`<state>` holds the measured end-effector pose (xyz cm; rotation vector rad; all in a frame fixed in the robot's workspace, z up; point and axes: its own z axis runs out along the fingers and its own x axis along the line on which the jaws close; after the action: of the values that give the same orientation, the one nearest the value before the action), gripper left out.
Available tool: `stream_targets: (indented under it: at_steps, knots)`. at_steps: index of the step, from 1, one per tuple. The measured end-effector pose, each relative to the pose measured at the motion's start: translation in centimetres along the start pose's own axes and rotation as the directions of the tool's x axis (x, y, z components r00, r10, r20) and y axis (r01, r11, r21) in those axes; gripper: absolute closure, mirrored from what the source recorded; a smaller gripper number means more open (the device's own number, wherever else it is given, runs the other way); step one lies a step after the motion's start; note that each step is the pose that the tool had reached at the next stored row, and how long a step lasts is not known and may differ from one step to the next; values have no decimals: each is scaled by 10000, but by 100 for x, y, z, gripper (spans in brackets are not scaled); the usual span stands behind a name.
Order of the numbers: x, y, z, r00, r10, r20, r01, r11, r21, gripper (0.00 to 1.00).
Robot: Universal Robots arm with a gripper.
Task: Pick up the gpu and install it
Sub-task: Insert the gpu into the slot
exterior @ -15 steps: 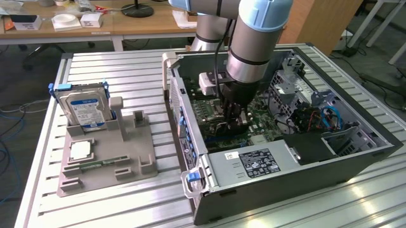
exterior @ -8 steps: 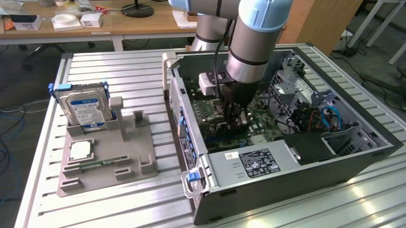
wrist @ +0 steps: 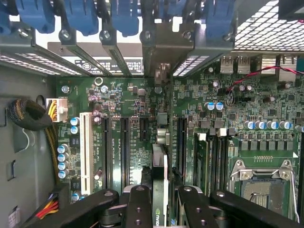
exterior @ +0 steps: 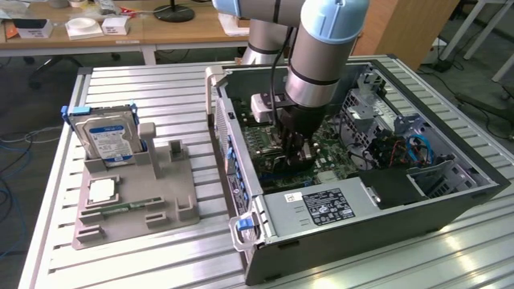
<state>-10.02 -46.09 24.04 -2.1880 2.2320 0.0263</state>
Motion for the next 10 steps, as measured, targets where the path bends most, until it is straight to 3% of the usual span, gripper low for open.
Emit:
stream_targets:
  at_steps: [9,10]
  knots:
    - [0,0,-1,10000,0,-1,0,10000,-1,73]
    - [0,0,-3,10000,1,-2,-1,10000,-2,66]
